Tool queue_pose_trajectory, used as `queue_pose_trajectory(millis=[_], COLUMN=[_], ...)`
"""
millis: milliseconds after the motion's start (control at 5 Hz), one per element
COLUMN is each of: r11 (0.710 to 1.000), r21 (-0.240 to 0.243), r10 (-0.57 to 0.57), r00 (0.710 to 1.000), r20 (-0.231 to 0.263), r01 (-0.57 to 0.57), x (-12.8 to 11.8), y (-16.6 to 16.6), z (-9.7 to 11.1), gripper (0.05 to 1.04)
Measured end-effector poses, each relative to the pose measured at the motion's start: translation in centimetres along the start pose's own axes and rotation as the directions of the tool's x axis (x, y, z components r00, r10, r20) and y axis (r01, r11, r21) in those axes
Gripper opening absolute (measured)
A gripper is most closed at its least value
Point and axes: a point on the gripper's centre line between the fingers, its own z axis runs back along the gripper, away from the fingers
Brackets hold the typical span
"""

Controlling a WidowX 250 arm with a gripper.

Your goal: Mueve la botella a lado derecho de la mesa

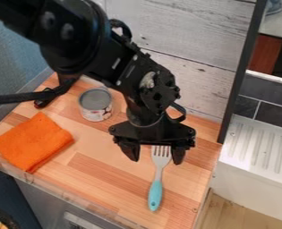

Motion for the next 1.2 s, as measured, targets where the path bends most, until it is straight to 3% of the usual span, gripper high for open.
queue_pose_trajectory(millis=[200, 400, 600, 1200], r11=[1.000, 1.000, 0.998, 0.975], r21=[0.007, -0.007, -0.038, 0.139], r10=[-0.001, 0.020, 0.055, 0.168], r00=[1.000, 0.999, 0.998, 0.985], r20=[-0.024, -0.038, -0.023, 0.044], r01=[0.001, -0.020, -0.056, -0.173], x=[-0.4, 0.8, 2.3, 6.9], y=[0.2, 2.9, 6.3, 16.4], z=[-0.4, -0.4, 0.3, 0.2], gripper=[1.005, 1.005, 1.004, 1.001])
